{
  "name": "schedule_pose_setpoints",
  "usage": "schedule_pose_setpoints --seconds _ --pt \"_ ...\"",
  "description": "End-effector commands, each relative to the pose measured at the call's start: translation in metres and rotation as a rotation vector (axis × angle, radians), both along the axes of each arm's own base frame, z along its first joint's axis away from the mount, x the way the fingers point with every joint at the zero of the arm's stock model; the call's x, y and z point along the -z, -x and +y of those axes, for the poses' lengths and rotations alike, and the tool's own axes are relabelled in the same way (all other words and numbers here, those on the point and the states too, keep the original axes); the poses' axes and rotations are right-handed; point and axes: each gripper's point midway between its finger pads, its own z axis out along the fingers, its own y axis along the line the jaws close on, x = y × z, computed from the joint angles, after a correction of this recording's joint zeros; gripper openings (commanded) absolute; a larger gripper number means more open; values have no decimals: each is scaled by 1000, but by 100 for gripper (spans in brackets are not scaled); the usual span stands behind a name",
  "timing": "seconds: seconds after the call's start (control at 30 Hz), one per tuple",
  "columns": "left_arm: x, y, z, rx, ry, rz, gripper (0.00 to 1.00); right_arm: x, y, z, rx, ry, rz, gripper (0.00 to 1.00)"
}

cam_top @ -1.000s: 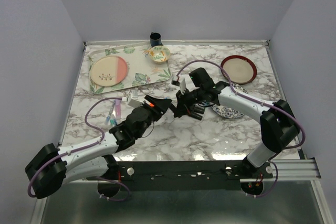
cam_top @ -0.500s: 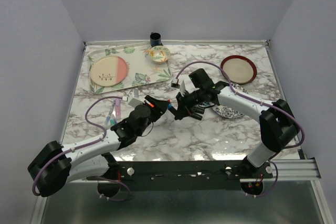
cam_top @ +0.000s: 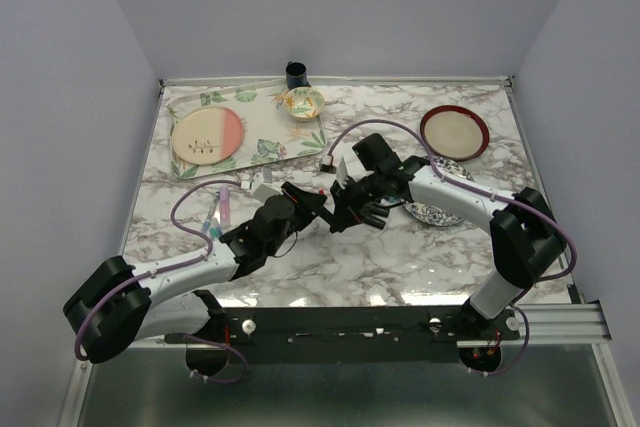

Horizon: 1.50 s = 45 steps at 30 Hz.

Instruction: Open the pen caps

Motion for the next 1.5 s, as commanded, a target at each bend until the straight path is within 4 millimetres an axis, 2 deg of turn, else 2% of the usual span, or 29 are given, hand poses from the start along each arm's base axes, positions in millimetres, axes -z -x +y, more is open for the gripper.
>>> schedule_pose_setpoints --seconds 0.0,0.07,0.1,0.2,0.3,0.33,0.37,0.5,0.63,0.87,1.13,1.47 --pt "-8 -4 -2 -10 29 -14 43 -1 -5 3 -7 30 -50 1" --pt "-6 -4 0 -12 28 -11 34 1 -4 3 -9 40 -53 1" --pt "-5 -3 1 -16 27 -9 22 1 -4 3 -14 40 -61 1" --pt "1 -5 16 -52 23 2 0 3 -2 3 -29 58 -77 1" --pt "10 -13 51 -134 43 13 0 7 2 3 -59 81 -97 1" --pt "15 -9 62 -143 51 20 0 8 5 3 -67 89 -96 1" --pt "18 -16 80 -192 53 22 0 9 7 4 -76 96 -101 1" --pt "30 -13 117 -265 15 40 0 16 8 2 -90 130 -112 1" --pt "33 -10 142 -317 4 35 0 22 7 -3 -85 165 -114 1" --pt "53 -3 153 -324 -21 73 0 35 4 -12 -72 231 -113 1" --pt "78 6 149 -282 -44 129 0 49 4 -24 -82 313 -112 0" --pt "84 8 145 -243 -76 147 0 60 9 -36 -115 373 -86 1"
